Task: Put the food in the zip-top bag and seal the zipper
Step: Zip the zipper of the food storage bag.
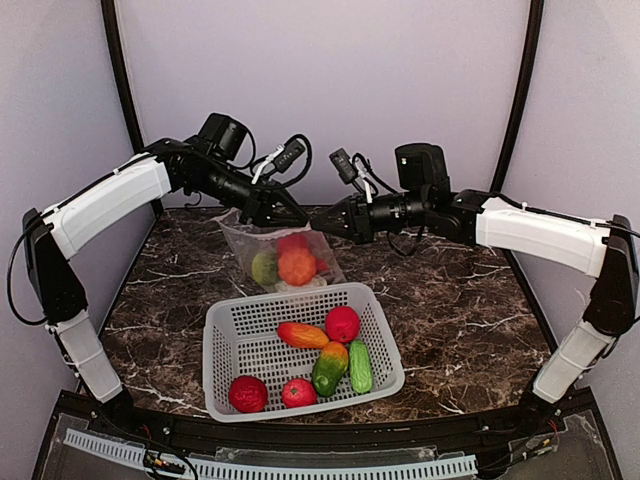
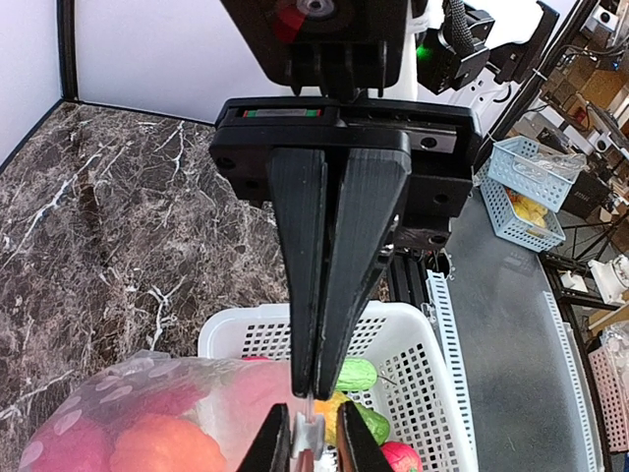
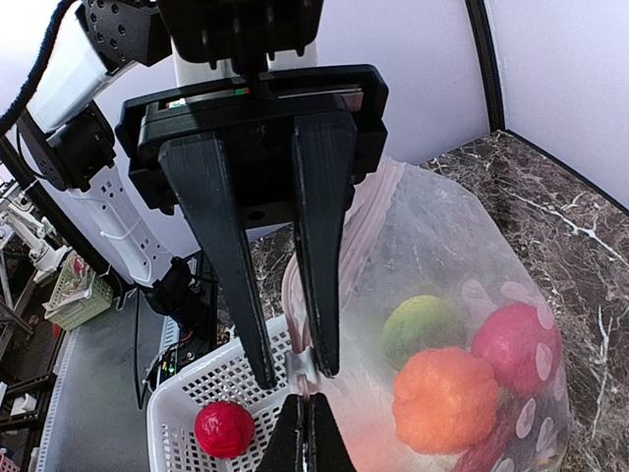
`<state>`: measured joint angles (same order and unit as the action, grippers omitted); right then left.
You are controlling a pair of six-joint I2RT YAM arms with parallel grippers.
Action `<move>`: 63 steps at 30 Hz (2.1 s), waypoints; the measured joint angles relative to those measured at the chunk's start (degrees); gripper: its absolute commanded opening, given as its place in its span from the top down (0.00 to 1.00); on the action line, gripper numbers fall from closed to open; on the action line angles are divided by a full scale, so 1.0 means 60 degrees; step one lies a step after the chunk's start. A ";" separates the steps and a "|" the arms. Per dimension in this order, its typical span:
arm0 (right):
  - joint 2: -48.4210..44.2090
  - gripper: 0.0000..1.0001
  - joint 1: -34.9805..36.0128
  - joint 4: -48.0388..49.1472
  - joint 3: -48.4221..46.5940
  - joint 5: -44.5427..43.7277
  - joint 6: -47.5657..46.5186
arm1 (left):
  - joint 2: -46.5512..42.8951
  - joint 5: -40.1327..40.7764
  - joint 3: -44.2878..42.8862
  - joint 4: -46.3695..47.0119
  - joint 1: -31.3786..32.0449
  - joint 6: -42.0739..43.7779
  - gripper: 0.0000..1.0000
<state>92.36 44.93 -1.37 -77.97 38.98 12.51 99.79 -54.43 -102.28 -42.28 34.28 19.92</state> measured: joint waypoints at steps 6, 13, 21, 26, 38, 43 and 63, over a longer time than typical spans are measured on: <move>0.0000 1.00 0.0015 -0.0007 0.0000 -0.0004 0.0000 | 0.0102 -0.0004 -0.0029 -0.0051 0.0007 0.0051 0.87; 0.0000 1.00 0.0015 -0.0026 0.0000 -0.0062 -0.0004 | 0.0127 0.0004 -0.0080 -0.0157 0.0022 0.0109 0.99; -0.0193 1.00 0.0076 -0.0055 0.0131 -0.0794 0.0004 | 0.0127 0.0117 -0.0091 -0.0062 0.0051 0.0113 0.99; -0.0528 1.00 0.0091 -0.0055 0.0408 -0.1319 0.0007 | 0.0127 0.0390 -0.0091 0.0306 0.0142 0.0113 0.99; -0.0954 1.00 0.0087 0.0233 0.0882 -0.1982 0.0149 | 0.0124 0.0790 -0.0087 0.0787 0.0302 0.0124 0.99; -0.1111 1.00 0.0084 0.0262 0.1005 -0.2146 0.0226 | 0.0117 0.0911 -0.0084 0.0918 0.0364 0.0157 0.99; -0.1450 1.00 -0.0168 0.0189 0.1235 -0.2590 0.0295 | 0.0040 0.1410 -0.0084 0.0947 0.0350 0.0335 0.99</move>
<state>83.66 43.92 -0.23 -70.57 23.44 14.28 100.03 -45.98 -102.78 -36.60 36.38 21.93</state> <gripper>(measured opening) 0.006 0.077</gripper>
